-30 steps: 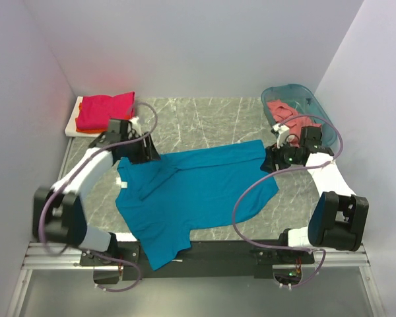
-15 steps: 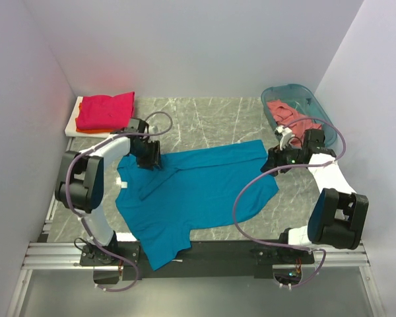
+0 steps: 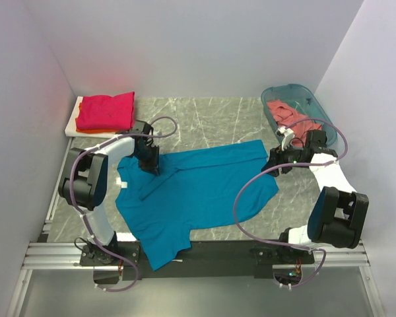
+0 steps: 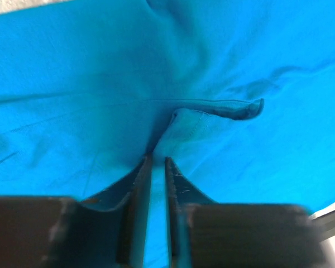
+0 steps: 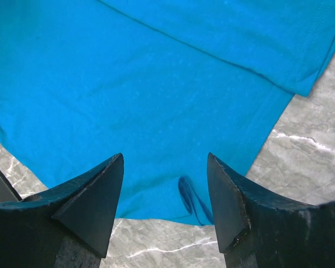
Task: Fold and stack the t-shirts
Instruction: Fold the tshirt
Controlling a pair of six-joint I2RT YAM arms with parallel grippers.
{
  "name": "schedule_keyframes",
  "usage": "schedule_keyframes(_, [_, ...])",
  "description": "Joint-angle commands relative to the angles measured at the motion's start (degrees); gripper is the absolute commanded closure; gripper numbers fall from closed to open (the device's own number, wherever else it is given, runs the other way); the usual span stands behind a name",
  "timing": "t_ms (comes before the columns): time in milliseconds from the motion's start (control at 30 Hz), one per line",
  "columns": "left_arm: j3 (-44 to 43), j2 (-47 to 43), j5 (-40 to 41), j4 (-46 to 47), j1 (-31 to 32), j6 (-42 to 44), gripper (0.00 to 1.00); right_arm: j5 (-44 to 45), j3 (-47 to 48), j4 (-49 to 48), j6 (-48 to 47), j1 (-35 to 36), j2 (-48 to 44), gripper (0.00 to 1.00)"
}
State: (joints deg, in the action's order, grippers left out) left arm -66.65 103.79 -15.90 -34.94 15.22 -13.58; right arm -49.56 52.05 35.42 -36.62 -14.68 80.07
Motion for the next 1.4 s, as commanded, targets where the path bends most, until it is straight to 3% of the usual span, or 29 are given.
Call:
schedule_keyframes(0, [-0.1,-1.7,0.8,-0.9,0.6,0.8,0.85,-1.9,0.1,0.8,-1.2,-0.7,0.3,0.32])
schedule_keyframes(100, [0.1,-3.6,0.3,-1.1,0.9,0.8,0.99,-2.1,0.2,1.0,-1.3,-0.8,0.3,0.32])
schedule_keyframes(200, [0.3,-5.5,1.6,-1.4,1.3,0.4,0.99,-2.3,0.3,1.5,-1.5,-0.9,0.5,0.32])
schedule_keyframes(233, [0.2,-6.2,2.4,-1.4,1.4,0.3,0.96,-2.5,0.4,1.5,-1.6,-0.9,0.5,0.32])
schedule_keyframes(267, [0.2,-6.5,4.1,-1.4,1.4,0.1,0.8,-2.5,0.4,1.6,-1.6,-0.9,0.5,0.32])
schedule_keyframes(333, [0.2,-6.8,8.2,-1.4,1.4,-0.2,0.7,-2.6,0.4,1.8,-1.7,-1.0,0.5,0.31])
schedule_keyframes(500, [-0.6,-4.0,11.8,-2.2,1.4,0.6,0.67,-2.6,0.5,2.1,-1.9,-1.2,0.5,0.31])
schedule_keyframes(667, [0.0,-2.5,8.2,-1.4,1.6,0.8,0.63,-2.7,0.5,2.1,-2.1,-1.6,0.7,0.31])
schedule_keyframes(1233, [2.1,-2.3,1.6,-2.1,3.2,1.5,0.68,-3.3,1.0,2.7,-2.1,-1.8,1.2,0.31])
schedule_keyframes(1367, [2.3,-2.4,2.7,-1.5,3.5,1.0,0.75,-3.3,0.9,2.8,-2.3,-2.1,1.1,0.31])
